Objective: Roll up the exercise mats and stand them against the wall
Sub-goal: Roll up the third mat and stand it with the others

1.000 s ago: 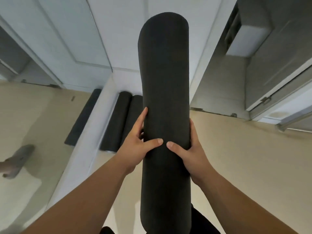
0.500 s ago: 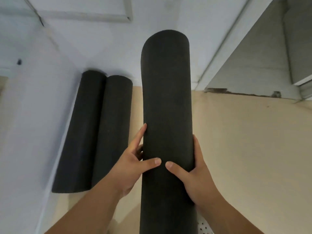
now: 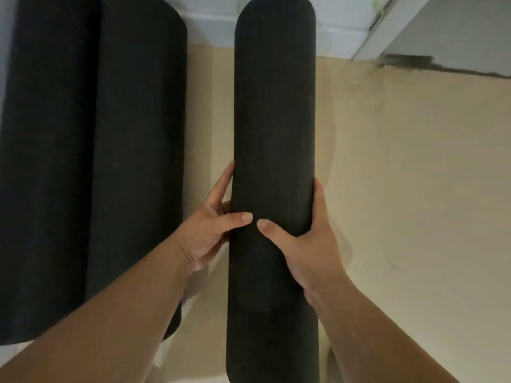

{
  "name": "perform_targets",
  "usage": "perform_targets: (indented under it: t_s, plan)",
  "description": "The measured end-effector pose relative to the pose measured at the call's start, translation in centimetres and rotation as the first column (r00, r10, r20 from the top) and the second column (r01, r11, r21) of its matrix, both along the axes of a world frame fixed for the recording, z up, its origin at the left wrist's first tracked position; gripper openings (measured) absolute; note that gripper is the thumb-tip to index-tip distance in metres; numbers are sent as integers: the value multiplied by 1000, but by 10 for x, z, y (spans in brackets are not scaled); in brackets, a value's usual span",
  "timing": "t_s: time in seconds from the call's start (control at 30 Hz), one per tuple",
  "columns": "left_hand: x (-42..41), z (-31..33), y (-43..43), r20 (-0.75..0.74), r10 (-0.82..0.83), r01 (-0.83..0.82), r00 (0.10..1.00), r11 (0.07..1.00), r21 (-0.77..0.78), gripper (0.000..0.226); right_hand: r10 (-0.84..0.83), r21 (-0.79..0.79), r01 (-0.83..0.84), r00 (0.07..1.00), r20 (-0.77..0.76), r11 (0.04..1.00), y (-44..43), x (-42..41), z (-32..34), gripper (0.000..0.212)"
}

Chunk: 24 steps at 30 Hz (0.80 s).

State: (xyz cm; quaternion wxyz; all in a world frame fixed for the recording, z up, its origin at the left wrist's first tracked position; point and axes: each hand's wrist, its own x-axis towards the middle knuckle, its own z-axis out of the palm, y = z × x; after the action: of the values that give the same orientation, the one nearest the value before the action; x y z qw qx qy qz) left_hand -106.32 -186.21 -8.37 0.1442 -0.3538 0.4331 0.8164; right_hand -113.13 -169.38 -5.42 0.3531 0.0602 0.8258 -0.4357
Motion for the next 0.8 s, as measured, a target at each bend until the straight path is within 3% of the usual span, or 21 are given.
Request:
perform_targets:
  t_s: [0.17,0.3,0.37,0.43,0.53,0.63,0.8]
  plan:
    - [3,-24,-30,60,-12,15,998,999,-45,95,65,115,-59,997,-45,992,-34,13,-45,119]
    - [5,-4,-30,143,-8,56,990,940,-337,88,116,148,-110,993,-34,983,-43,21,-52,123]
    - [5,7,-21,190,-109,202,976,783,-588,83,83,43,-84,996,34,995,-35,17,-46,122]
    - [5,15,-15,245,-256,349,935,543,-764,76,64,-86,-53,988,138,995,-26,6,-42,120]
    - [6,15,-15,303,-421,423,855,228,-877,61,95,-129,-71,977,192,989,-24,-8,-43,128]
    - [8,8,-22,409,-429,409,805,-98,-907,55,181,-95,-172,978,100,981,-43,-4,-45,130]
    - [12,7,-57,527,-350,431,775,-318,-844,51,299,-49,-297,953,46,954,-92,3,-48,118]
